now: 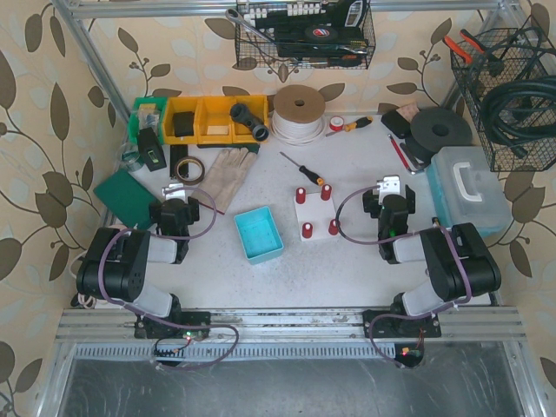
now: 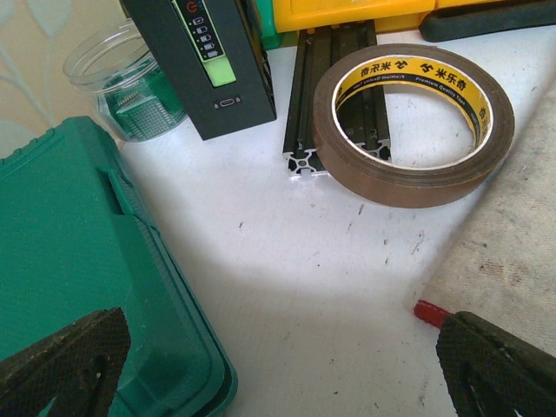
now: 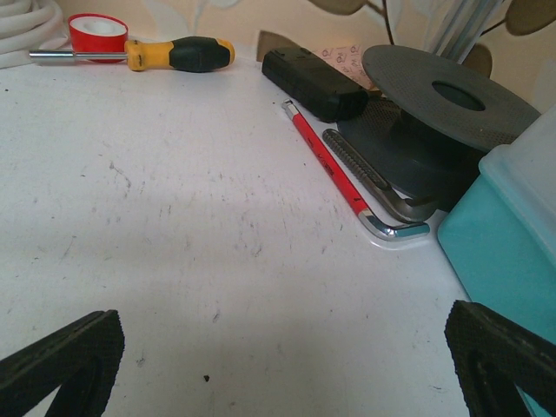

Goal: Install the large spring

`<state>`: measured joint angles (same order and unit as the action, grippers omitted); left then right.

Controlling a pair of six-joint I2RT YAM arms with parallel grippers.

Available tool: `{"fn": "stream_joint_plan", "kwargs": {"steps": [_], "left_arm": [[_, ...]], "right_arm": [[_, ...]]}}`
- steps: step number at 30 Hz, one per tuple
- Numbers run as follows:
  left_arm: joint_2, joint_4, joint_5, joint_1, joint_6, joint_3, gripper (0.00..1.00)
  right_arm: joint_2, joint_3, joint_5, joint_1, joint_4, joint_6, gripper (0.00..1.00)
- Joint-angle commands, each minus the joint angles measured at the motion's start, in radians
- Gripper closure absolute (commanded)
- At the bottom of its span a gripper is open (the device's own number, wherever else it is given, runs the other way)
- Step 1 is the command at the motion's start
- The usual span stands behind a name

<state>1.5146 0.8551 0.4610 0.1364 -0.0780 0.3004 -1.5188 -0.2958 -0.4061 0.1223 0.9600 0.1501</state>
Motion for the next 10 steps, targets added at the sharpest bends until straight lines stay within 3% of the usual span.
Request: {"fn": "stream_joint_plan", "kwargs": {"steps": [1,10], "left_arm": [[-0.004,0.026,-0.014,-0.008,-0.001,0.028,0.01],[-0.012,0.023,-0.015,-0.009,-0.002,0.026,0.01]], "right_arm": [[0.008,-0.02,0.018,-0.004,-0.004,-0.016,0.0],[0.008,-0.02,0.018,-0.004,-0.003,-0.017,0.0]]}}
